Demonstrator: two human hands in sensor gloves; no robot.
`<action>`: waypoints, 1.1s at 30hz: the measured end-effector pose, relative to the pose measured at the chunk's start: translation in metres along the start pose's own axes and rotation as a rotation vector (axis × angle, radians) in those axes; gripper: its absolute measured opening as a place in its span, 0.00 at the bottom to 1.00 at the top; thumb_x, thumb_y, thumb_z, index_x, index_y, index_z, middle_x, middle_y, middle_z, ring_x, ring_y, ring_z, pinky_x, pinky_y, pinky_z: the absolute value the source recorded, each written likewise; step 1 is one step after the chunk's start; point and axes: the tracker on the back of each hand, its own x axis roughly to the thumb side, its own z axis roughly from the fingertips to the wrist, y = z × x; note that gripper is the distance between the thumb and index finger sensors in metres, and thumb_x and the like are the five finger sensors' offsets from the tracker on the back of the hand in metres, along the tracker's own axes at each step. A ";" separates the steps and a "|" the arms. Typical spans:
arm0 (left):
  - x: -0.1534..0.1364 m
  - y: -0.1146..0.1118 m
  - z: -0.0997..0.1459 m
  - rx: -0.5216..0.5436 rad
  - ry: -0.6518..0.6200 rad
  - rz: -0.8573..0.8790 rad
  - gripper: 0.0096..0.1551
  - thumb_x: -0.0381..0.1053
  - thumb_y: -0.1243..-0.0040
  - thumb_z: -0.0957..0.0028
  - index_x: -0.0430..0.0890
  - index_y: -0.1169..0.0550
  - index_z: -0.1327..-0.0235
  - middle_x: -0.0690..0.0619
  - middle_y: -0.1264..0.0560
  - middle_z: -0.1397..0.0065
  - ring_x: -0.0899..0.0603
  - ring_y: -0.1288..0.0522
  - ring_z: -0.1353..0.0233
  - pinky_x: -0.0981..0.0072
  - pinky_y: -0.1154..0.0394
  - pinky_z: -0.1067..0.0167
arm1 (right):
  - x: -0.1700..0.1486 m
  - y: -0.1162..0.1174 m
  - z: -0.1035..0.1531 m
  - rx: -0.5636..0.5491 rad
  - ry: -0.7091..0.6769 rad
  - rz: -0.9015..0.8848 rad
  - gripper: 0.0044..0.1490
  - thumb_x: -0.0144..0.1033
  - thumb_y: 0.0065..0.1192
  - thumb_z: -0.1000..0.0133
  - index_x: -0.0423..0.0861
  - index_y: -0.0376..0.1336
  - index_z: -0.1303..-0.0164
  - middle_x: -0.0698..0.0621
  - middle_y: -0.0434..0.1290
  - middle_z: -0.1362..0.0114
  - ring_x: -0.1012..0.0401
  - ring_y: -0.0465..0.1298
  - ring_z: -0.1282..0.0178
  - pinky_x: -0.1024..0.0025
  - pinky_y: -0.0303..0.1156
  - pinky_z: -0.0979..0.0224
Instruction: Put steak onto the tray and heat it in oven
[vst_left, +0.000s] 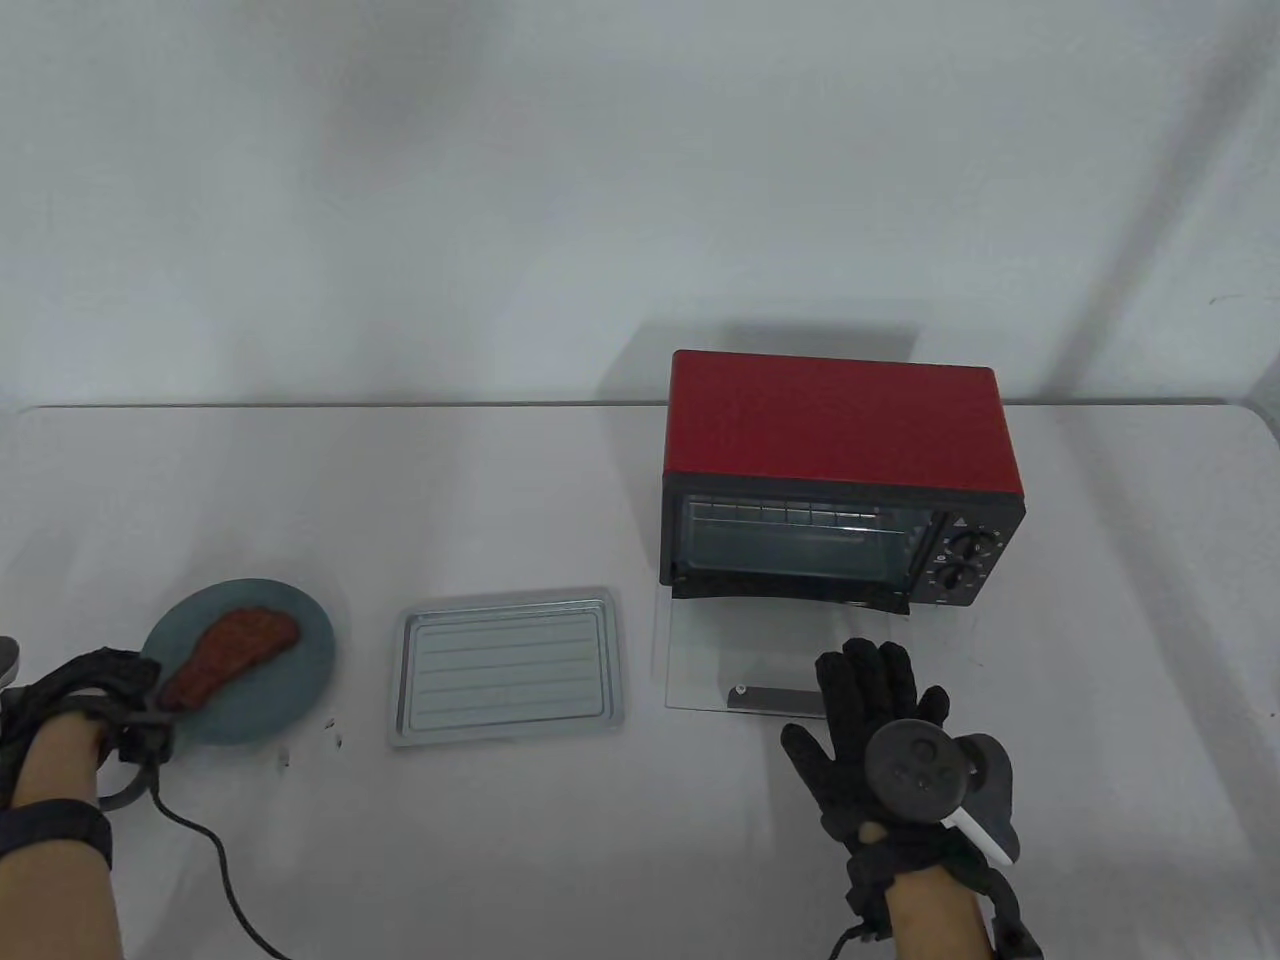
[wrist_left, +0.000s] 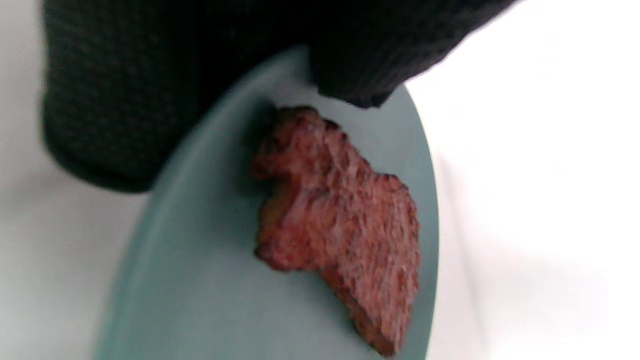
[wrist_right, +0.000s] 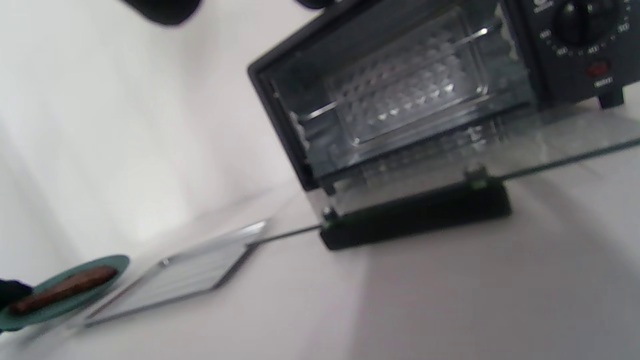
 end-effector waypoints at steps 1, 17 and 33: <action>0.003 -0.001 0.004 0.022 -0.032 0.028 0.26 0.45 0.31 0.48 0.39 0.25 0.40 0.38 0.17 0.46 0.37 0.07 0.57 0.54 0.07 0.70 | 0.000 0.000 0.000 -0.001 -0.002 -0.005 0.50 0.57 0.50 0.41 0.37 0.44 0.19 0.31 0.42 0.16 0.33 0.37 0.18 0.24 0.34 0.34; 0.084 -0.148 0.061 -0.205 -0.234 -0.134 0.26 0.44 0.30 0.48 0.41 0.25 0.39 0.39 0.17 0.46 0.37 0.06 0.58 0.55 0.07 0.72 | -0.003 -0.001 -0.002 -0.022 -0.032 -0.101 0.49 0.55 0.50 0.41 0.35 0.45 0.20 0.29 0.44 0.16 0.32 0.39 0.18 0.24 0.36 0.34; 0.108 -0.183 0.075 -0.105 -0.379 -0.325 0.26 0.45 0.31 0.48 0.44 0.26 0.38 0.41 0.18 0.43 0.35 0.07 0.54 0.53 0.07 0.70 | -0.003 -0.004 0.000 -0.042 -0.049 -0.175 0.49 0.54 0.50 0.41 0.35 0.45 0.20 0.29 0.44 0.17 0.31 0.41 0.19 0.24 0.38 0.34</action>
